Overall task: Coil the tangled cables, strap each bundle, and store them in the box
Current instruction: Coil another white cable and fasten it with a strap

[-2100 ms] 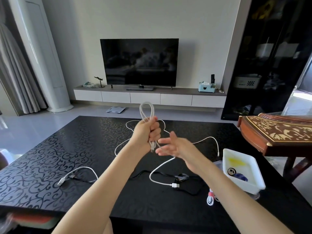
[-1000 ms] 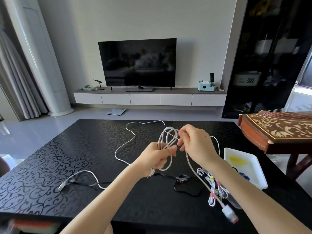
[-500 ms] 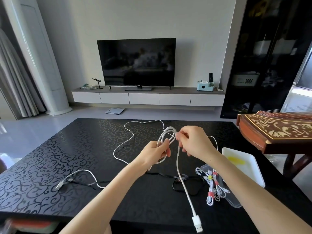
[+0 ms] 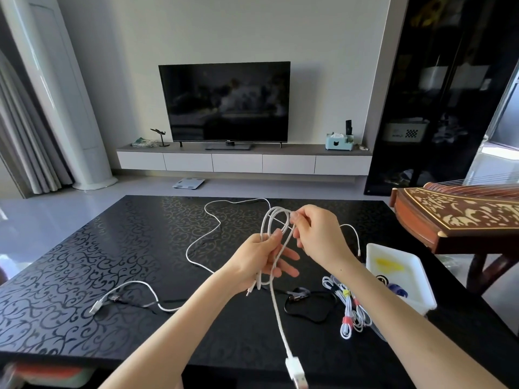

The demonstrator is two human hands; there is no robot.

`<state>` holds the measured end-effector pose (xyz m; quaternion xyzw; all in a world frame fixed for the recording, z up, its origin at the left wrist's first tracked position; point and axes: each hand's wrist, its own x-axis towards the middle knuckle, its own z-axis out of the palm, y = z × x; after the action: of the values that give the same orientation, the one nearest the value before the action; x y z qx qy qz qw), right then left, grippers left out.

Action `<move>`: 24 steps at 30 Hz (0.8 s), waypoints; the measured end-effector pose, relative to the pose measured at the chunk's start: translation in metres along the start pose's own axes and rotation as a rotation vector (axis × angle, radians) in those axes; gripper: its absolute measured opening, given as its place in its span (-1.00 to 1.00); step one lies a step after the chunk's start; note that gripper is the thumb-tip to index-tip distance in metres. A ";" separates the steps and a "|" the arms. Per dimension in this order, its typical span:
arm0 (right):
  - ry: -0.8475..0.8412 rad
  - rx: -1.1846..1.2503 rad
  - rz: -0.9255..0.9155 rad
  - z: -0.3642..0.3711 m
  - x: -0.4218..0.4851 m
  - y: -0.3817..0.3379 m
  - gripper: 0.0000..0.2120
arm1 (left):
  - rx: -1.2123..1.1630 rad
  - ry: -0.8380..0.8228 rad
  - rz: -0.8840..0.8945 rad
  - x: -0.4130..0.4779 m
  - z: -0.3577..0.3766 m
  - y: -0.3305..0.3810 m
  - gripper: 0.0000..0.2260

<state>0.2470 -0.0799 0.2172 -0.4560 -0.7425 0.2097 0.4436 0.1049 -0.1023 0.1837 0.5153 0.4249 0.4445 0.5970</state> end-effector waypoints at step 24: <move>-0.322 -0.123 -0.672 0.007 -0.073 0.033 -0.65 | -0.453 0.270 0.055 0.012 -0.006 0.022 -0.70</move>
<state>0.2709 -0.1264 0.1557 -0.1742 -0.9221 0.0765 0.3370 0.1001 -0.0876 0.2046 0.3160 0.3761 0.6089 0.6228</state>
